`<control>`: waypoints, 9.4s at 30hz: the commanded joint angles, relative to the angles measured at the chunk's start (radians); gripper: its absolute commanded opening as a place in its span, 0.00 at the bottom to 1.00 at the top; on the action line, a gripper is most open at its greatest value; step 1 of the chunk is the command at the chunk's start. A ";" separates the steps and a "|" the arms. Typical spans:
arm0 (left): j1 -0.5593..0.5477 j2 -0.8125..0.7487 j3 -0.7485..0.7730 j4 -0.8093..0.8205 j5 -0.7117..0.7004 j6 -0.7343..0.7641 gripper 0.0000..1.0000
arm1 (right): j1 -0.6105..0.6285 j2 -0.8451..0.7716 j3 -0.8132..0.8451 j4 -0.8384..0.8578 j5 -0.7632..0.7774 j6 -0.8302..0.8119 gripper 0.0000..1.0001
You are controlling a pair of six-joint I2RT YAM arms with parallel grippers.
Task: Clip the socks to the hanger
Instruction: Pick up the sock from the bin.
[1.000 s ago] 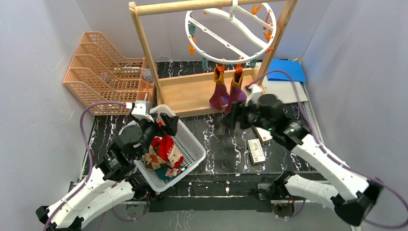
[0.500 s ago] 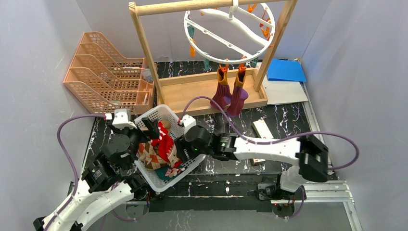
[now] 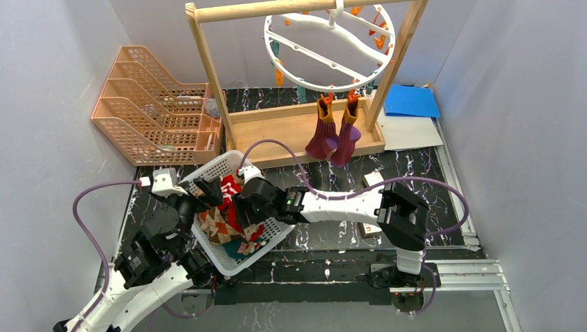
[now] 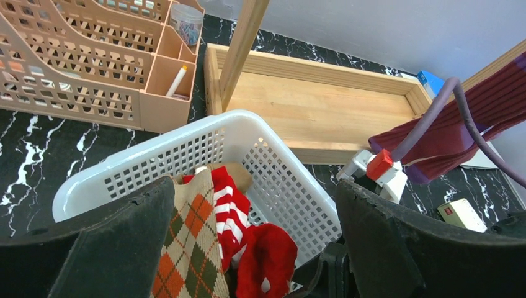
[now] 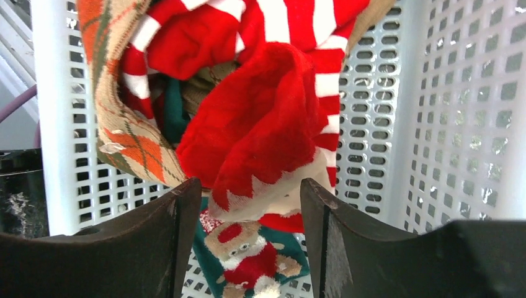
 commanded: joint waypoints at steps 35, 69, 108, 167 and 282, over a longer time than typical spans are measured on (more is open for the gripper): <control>-0.003 0.014 0.359 -0.213 0.135 0.316 0.98 | -0.003 -0.228 0.082 -0.308 0.122 0.037 0.01; -0.004 0.255 0.198 0.232 1.029 0.285 0.98 | 0.176 -0.741 -0.169 0.008 0.141 -1.150 0.01; -0.003 0.192 0.008 0.445 0.809 -0.278 0.16 | 0.271 -0.791 -0.452 0.467 0.273 -1.774 0.17; -0.003 -0.041 0.007 0.279 0.913 0.481 0.05 | -0.269 -0.414 -0.115 0.524 -0.575 0.426 0.31; -0.003 0.145 0.119 0.384 1.272 0.540 0.00 | -0.149 -0.692 0.241 -0.262 -0.395 -0.520 0.74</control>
